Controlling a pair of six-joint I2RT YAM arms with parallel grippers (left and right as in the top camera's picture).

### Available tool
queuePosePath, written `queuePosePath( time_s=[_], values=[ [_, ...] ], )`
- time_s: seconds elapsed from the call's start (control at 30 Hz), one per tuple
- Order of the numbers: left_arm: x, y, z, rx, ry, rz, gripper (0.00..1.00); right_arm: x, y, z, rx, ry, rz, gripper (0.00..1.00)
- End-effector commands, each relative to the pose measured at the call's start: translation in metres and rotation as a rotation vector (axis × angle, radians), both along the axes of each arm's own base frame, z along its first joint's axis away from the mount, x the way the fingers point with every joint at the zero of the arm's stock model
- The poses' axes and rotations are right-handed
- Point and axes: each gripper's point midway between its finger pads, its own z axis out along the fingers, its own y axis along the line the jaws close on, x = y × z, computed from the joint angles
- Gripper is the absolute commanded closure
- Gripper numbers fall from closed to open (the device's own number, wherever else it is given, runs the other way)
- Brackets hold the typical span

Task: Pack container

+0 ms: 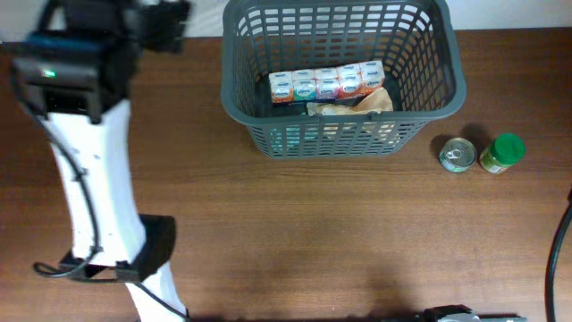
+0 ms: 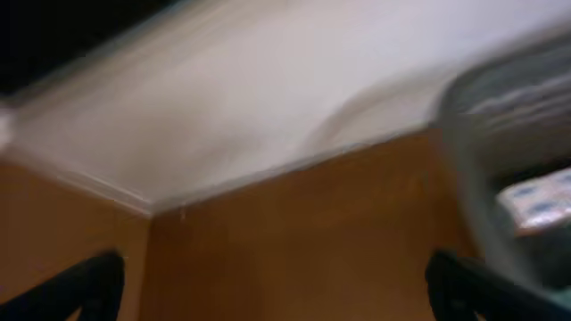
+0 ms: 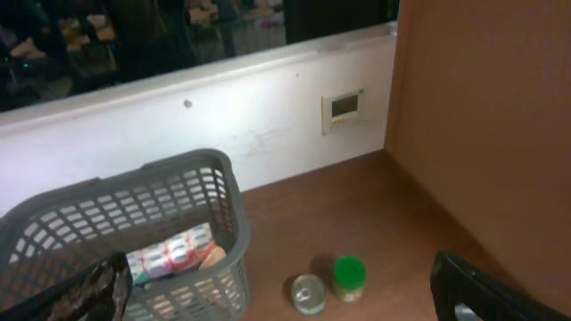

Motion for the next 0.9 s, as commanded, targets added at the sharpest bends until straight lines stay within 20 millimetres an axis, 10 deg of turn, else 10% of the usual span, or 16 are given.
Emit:
queuePosePath(
  time_s=[0.0,0.17,0.4,0.57,0.87],
  values=[
    [-0.004,0.072,-0.044,-0.192,0.117,0.250,0.01,0.001,-0.002,0.006,0.009,-0.030,-0.017,0.01],
    [-0.007,0.099,-0.110,-0.368,0.327,0.253,0.01,0.026,-0.022,-0.023,0.002,0.110,-0.170,0.01],
    [-0.015,0.101,-0.180,-0.410,0.543,0.287,0.01,0.126,-0.031,-0.116,0.007,0.478,-0.243,0.01],
    [-0.021,0.099,-0.198,-0.417,0.604,0.297,0.01,0.177,-0.075,-0.202,0.234,0.720,-0.267,0.01],
    [-0.021,0.099,-0.198,-0.417,0.604,0.297,0.01,0.190,-0.162,-0.287,0.417,0.905,-0.349,0.01]
  ],
)
